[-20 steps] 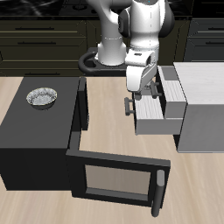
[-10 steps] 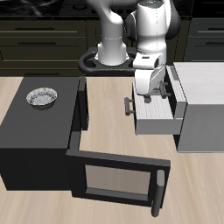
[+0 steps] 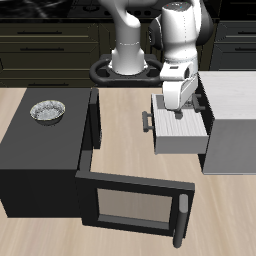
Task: Close the top drawer of the white cabinet and place the bowl in the middle drawer
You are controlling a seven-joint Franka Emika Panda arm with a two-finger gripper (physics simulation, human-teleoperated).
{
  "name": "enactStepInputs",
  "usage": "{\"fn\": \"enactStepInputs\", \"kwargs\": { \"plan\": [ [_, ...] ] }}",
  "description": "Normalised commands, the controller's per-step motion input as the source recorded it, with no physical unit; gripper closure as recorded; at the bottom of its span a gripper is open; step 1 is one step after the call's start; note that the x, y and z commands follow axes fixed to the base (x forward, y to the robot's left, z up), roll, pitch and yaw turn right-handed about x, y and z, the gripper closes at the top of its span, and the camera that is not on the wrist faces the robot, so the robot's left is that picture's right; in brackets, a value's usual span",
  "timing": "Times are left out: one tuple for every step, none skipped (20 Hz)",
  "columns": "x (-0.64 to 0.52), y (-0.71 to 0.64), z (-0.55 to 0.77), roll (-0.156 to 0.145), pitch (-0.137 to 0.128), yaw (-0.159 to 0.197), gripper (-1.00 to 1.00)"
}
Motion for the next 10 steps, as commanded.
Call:
{"fn": "enactStepInputs", "kwargs": {
  "plan": [
    [0.03,0.29,-0.12,0.051,0.016,-0.012,-1.0],
    [-0.02,0.29,-0.02,0.041,-0.021,-0.018,-1.0],
    [0.02,0.21,-0.09,0.038,0.01,0.005,-1.0],
    [0.0,0.18,-0.06,0.02,0.014,0.024,-1.0],
    [-0.02,0.18,0.04,0.02,-0.069,-0.014,-1.0],
    [0.03,0.03,-0.02,0.022,0.011,0.007,-1.0],
    [-0.05,0.15,0.1,0.018,-0.025,-0.026,-1.0],
    [0.13,0.09,0.05,0.017,-0.022,-0.034,-1.0],
    [0.03,0.08,0.02,0.023,-0.008,0.001,-1.0],
    [-0.01,0.05,-0.03,0.019,0.001,0.012,-1.0]
  ]
}}
